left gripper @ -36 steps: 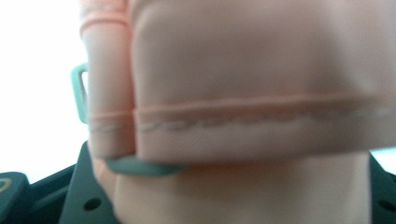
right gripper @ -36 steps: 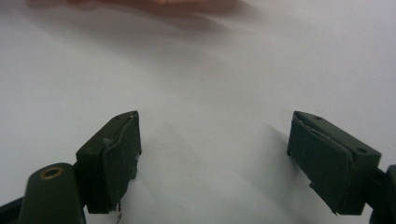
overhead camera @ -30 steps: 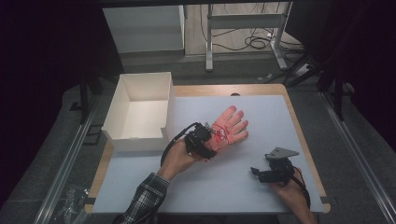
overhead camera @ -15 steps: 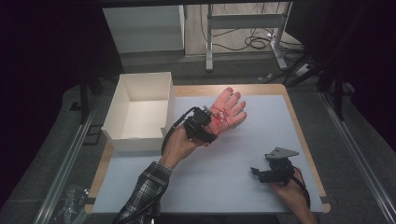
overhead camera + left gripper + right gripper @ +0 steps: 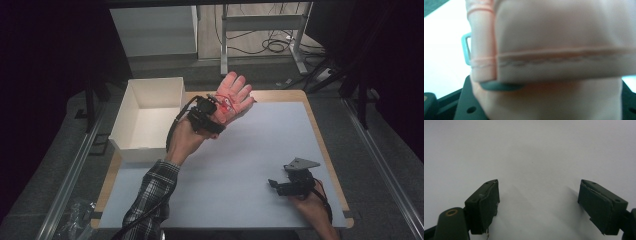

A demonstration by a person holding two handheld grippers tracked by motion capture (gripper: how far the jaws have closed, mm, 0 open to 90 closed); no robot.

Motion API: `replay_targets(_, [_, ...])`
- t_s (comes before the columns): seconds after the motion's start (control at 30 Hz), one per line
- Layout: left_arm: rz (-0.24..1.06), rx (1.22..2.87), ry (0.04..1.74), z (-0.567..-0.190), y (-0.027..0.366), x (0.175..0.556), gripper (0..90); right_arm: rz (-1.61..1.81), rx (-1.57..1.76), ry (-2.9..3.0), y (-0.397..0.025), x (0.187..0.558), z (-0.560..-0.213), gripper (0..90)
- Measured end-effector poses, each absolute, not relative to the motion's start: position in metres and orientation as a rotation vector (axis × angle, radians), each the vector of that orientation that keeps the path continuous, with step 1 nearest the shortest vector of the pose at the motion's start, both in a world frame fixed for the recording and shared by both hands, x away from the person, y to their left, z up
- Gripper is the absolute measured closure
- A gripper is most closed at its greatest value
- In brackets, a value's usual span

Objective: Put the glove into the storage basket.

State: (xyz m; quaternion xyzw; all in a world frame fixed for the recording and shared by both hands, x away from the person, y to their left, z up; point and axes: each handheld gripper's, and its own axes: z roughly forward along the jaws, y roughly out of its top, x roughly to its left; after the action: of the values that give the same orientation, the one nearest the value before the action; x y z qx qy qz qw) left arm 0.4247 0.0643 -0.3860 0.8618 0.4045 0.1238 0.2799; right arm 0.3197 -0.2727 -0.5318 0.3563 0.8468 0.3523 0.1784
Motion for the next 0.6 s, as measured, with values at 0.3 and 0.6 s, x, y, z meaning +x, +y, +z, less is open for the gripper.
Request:
replay_targets(0.3, [0.401, 2.236, 1.211, -0.371, 0.102, 0.431, 38.9, 0.997, 1.006, 2.394, -0.273, 0.32, -0.532, 17.8])
replay_targets(0.6, [0.447, 2.168, 1.312, -0.36, 0.142, 0.433, 38.8, 0.997, 1.008, 2.394, -0.273, 0.32, -0.532, 17.8])
